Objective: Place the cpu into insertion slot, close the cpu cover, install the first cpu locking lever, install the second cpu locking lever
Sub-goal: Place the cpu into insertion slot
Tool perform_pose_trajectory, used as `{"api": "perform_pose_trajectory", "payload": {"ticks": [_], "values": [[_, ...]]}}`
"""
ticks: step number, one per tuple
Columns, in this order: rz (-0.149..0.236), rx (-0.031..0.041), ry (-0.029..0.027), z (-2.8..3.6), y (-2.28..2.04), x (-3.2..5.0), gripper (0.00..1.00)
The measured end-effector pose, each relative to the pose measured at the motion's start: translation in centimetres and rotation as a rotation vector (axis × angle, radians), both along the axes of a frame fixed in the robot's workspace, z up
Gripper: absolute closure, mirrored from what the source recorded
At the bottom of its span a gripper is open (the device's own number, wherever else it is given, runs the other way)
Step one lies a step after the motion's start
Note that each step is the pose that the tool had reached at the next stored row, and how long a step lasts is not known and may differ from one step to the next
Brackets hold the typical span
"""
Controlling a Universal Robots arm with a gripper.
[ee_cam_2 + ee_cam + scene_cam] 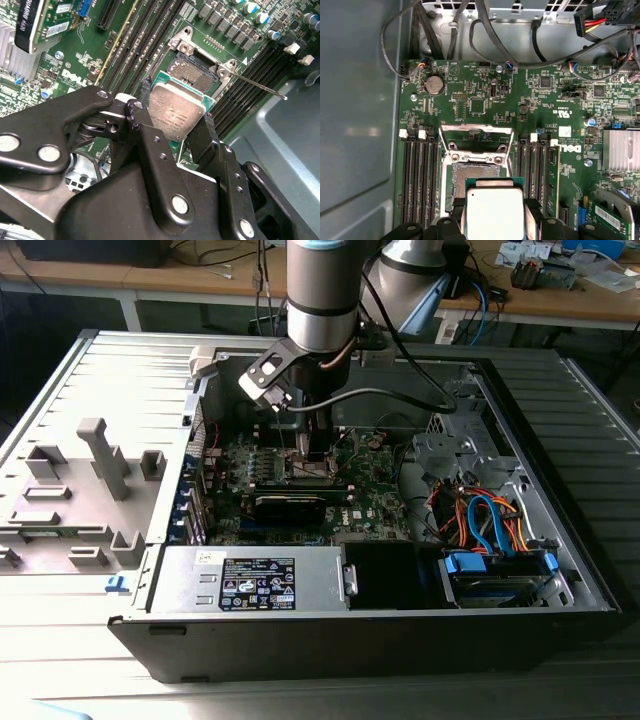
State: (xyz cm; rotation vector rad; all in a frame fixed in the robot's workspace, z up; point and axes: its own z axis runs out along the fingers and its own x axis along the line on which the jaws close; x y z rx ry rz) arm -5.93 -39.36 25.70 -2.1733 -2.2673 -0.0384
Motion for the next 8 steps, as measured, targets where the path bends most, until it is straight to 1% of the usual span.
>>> {"api": "perform_pose_trajectory", "payload": {"ticks": [5, 6, 8], "values": [[0.0, -0.0002, 0.0001, -0.32, 0.36, 0.0, 0.45], [0.0, -0.0001, 0.0001, -0.43, 0.51, 0.0, 0.45], [0.0, 0.0001, -0.0001, -0.55, 0.62, 0.0, 0.45]]}}
